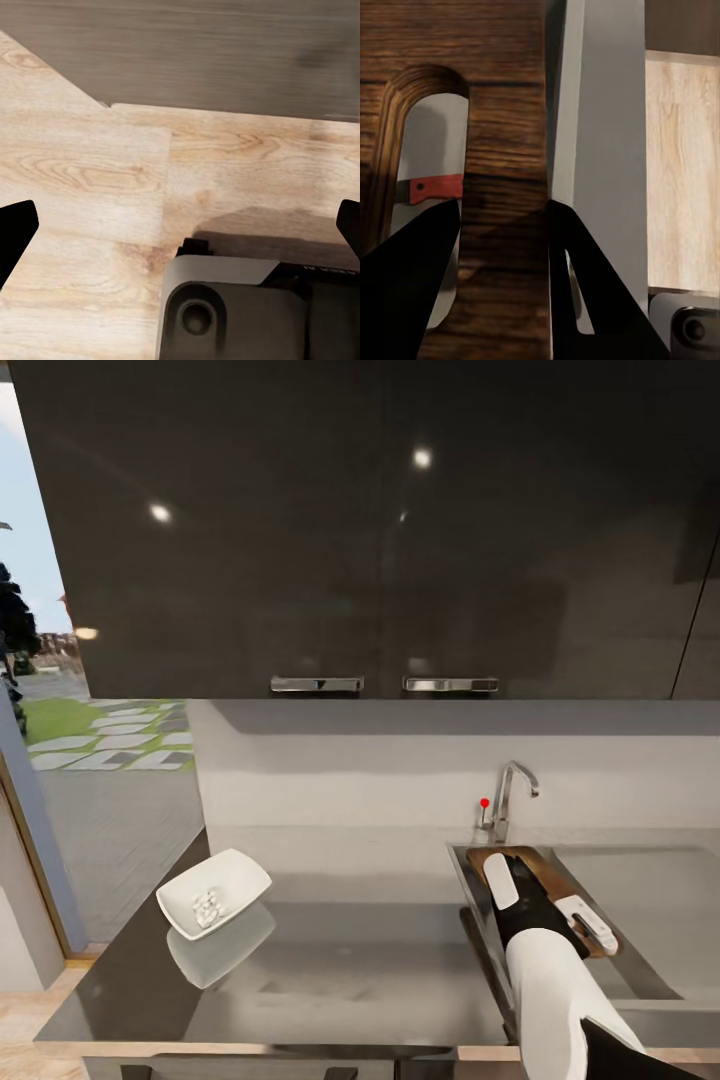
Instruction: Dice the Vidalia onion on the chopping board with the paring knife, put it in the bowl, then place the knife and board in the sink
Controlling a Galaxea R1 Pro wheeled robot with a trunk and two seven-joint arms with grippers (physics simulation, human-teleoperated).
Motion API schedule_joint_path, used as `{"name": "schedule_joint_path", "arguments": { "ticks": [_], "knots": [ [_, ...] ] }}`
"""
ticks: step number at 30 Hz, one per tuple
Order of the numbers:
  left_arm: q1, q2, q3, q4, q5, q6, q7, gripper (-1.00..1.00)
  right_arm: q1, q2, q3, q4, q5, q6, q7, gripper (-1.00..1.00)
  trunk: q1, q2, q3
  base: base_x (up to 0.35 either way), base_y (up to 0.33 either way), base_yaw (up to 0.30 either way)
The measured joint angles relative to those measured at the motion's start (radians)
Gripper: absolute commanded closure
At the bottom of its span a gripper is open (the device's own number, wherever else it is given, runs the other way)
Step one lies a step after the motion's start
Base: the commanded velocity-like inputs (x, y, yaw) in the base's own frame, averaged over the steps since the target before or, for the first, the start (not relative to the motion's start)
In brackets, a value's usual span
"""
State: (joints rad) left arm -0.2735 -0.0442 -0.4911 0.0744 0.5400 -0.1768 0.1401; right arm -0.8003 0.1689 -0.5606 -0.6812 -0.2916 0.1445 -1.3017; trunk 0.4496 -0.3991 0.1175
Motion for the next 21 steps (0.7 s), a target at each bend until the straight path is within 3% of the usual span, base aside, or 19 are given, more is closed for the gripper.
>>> {"name": "schedule_joint_path", "arguments": {
  "ticks": [15, 21],
  "knots": [
    [0.0, 0.0, 0.0, 0.0, 0.0, 0.001, 0.0, -1.0, 0.0, -0.009, -0.003, -0.001, 0.0, 0.001, 0.002, 1.0, 0.0, 0.0, -0.022, 0.0, 0.0, 0.0],
    [0.0, 0.001, 0.0, 0.0, 0.0, 0.0, 0.0, -1.0, 0.0, -0.01, -0.003, 0.0, -0.001, 0.001, 0.003, 1.0, 0.0, 0.0, -0.032, 0.114, 0.0, 0.0]
  ]
}}
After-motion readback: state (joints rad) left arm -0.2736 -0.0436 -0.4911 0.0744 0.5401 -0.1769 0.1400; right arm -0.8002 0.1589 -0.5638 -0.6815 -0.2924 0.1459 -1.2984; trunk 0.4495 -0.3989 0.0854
